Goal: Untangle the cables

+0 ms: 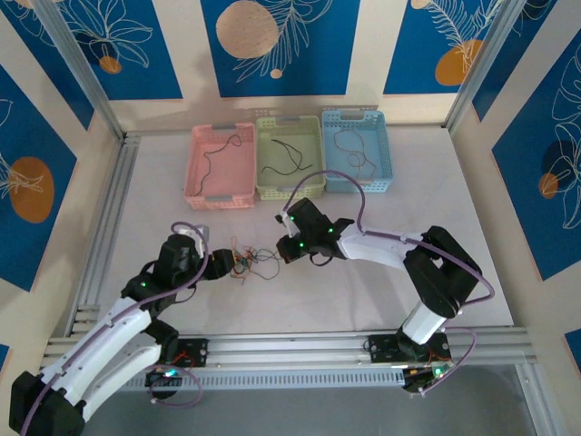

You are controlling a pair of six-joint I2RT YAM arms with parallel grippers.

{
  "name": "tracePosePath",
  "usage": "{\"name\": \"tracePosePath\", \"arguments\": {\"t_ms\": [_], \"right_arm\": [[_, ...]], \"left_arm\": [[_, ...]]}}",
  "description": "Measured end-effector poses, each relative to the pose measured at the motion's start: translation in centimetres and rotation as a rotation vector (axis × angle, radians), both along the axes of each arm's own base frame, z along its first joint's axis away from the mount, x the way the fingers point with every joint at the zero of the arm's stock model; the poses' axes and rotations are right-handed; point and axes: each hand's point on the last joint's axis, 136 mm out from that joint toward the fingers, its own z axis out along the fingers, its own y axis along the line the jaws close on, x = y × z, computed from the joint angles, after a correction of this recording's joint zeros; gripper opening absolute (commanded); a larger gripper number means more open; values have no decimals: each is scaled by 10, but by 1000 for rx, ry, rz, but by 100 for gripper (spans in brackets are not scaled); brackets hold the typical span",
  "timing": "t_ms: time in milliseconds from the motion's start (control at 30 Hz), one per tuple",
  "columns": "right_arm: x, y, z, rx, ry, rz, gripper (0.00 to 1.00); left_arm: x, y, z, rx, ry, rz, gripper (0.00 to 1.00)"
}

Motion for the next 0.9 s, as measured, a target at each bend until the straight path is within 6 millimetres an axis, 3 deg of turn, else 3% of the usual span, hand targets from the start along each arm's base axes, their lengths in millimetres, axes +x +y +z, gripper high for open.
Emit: {"name": "tracePosePath", "arguments": {"t_ms": [100, 267, 400, 533, 700, 900], "right_arm": [[5, -11, 8, 41, 4, -26, 0], [17, -63, 29, 204, 4, -153, 0], [21, -94, 26, 305, 39, -248, 0], [8, -90, 19, 350, 98, -231, 0], [8, -84, 30, 399, 90, -205, 0], [8, -82, 38, 422, 72, -189, 0]], "left_arm": [[-3, -3, 3, -19, -1, -19, 66], [-13, -16, 5, -64, 21, -85, 66], [-27, -33, 6, -93, 45, -162, 66], [-37, -45, -1, -79, 78, -223, 67], [-37, -59, -17, -23, 141, -269, 67], [-18, -91, -15, 105, 132, -365, 65]]}}
